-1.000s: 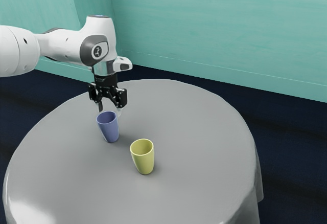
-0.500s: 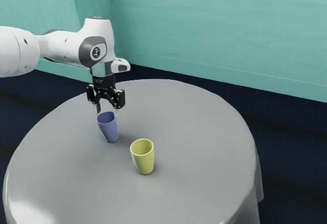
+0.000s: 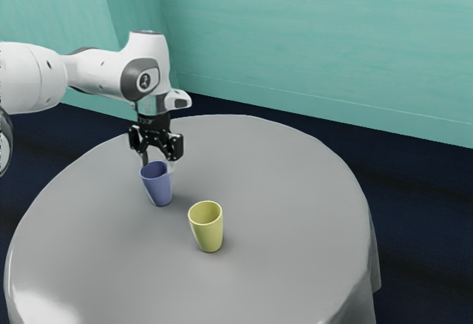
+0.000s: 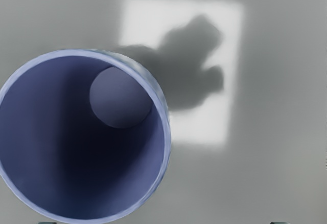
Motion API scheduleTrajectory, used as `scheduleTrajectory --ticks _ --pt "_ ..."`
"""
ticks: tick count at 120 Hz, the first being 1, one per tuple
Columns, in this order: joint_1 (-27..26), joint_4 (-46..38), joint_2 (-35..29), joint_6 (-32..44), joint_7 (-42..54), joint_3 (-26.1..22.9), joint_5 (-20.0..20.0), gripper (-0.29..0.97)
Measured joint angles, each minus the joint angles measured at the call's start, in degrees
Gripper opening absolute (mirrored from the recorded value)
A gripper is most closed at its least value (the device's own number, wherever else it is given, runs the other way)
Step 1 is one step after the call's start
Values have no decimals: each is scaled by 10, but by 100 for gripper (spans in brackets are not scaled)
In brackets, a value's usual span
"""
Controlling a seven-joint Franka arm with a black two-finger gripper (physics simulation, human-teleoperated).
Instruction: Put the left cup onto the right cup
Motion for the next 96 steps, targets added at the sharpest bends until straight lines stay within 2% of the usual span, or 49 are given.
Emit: scheduleTrajectory --ticks 96 --pt "12 51 58 -4 1 -12 4 52"
